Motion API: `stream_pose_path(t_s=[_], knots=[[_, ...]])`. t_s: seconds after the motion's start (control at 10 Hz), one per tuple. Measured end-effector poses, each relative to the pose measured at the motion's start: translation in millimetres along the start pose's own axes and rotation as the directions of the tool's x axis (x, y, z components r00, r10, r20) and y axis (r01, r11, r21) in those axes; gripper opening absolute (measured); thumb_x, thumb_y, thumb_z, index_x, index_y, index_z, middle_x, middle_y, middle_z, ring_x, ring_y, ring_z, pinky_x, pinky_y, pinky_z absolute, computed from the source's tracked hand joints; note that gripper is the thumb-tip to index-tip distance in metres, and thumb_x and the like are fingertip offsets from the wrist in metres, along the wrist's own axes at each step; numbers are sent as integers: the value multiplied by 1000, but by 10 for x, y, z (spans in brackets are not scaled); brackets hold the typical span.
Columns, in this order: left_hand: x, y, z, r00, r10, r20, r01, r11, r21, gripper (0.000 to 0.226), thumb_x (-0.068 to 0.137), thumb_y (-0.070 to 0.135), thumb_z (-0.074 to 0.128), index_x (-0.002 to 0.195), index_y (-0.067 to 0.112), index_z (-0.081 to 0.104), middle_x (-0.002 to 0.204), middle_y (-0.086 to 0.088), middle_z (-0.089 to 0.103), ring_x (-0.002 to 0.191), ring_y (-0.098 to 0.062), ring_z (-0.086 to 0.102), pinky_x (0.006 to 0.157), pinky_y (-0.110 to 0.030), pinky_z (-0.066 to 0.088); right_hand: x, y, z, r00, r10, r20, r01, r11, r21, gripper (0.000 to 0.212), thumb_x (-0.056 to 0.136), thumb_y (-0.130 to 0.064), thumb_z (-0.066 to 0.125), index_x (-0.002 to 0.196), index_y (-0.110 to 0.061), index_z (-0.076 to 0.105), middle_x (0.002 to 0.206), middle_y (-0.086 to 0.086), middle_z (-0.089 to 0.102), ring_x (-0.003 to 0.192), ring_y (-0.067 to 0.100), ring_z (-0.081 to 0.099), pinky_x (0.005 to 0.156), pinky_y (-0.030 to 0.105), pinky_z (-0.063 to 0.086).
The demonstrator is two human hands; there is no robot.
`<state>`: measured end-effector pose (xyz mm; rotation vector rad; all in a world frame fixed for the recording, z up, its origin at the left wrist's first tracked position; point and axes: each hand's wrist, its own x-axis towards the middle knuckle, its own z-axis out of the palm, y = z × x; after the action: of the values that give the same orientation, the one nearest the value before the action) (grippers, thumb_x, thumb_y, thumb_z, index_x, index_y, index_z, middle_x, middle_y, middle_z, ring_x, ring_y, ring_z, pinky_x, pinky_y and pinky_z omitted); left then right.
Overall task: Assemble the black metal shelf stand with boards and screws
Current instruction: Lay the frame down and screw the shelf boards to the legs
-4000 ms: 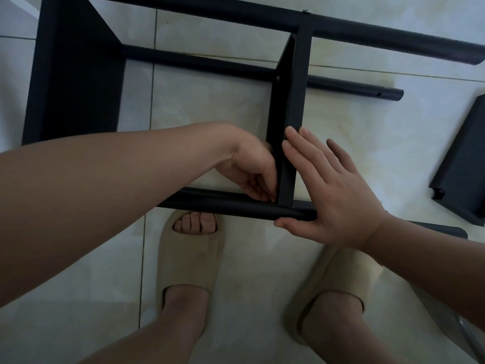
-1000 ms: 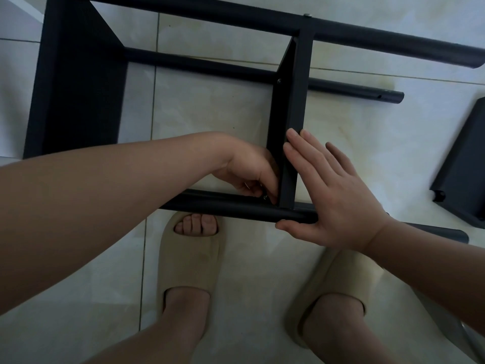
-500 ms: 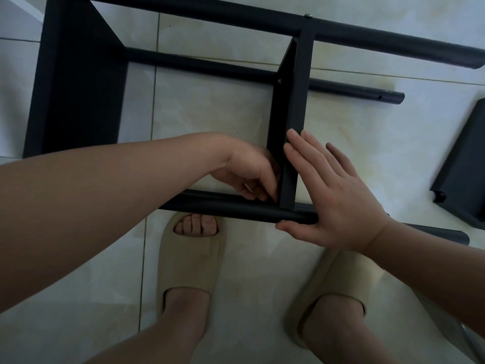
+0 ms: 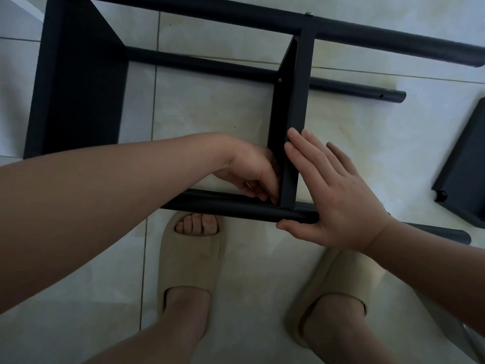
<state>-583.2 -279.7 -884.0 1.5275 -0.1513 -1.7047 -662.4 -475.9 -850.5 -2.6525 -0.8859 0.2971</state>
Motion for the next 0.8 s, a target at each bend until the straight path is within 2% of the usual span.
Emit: stream_pose_path(t_s=[0.3, 0.4, 0.5, 0.6, 0.7, 0.8], knots=[[-11, -2, -4, 1000, 13, 8, -12, 999, -49, 14, 89, 1, 66, 88, 14, 70, 83, -2, 68, 84, -16, 62, 78, -26, 48, 0, 4, 3, 1000, -1, 2, 1, 1000, -1, 104, 84, -72, 55, 158, -4, 26, 168, 9, 17, 156, 26, 13, 118, 58, 28], [-31, -3, -14, 998, -1, 59, 6, 996, -90, 15, 91, 1, 61, 94, 14, 68, 90, 0, 71, 92, -16, 65, 89, -32, 48, 0, 3, 0, 1000, 0, 1, 0, 1000, -1, 104, 84, -72, 54, 158, -4, 26, 168, 9, 17, 156, 26, 13, 118, 58, 28], [-45, 0, -32, 996, -40, 83, 45, 997, -65, 13, 92, 10, 62, 100, 16, 70, 98, 2, 72, 98, -17, 65, 95, -35, 48, 2, 2, 1, 1000, 2, 3, -2, 1000, -2, 104, 84, -72, 55, 157, -4, 27, 167, 10, 17, 156, 26, 13, 118, 58, 28], [-26, -9, -22, 998, -64, 27, 64, 998, 10, 8, 92, 14, 65, 91, 18, 71, 85, 5, 72, 84, -14, 62, 82, -29, 50, 4, 0, 2, 1000, 2, 3, -2, 1000, -4, 104, 84, -72, 55, 157, -4, 27, 167, 10, 18, 156, 26, 13, 118, 58, 28], [7, -18, 3, 999, -52, 9, 53, 999, -5, 9, 92, 10, 65, 87, 15, 70, 77, 4, 70, 72, -11, 58, 74, -25, 50, 4, -1, -4, 1000, 2, 2, -2, 1000, -4, 104, 84, -72, 55, 157, -3, 27, 167, 10, 18, 156, 26, 14, 118, 58, 28], [3, 0, 3, 1000, -29, 11, 29, 999, -16, 9, 91, 7, 66, 86, 14, 70, 75, 4, 69, 70, -11, 58, 71, -24, 49, 3, -2, -8, 1000, 5, 10, -5, 1000, -4, 104, 84, -72, 55, 157, -3, 27, 167, 10, 17, 156, 26, 13, 118, 58, 27]])
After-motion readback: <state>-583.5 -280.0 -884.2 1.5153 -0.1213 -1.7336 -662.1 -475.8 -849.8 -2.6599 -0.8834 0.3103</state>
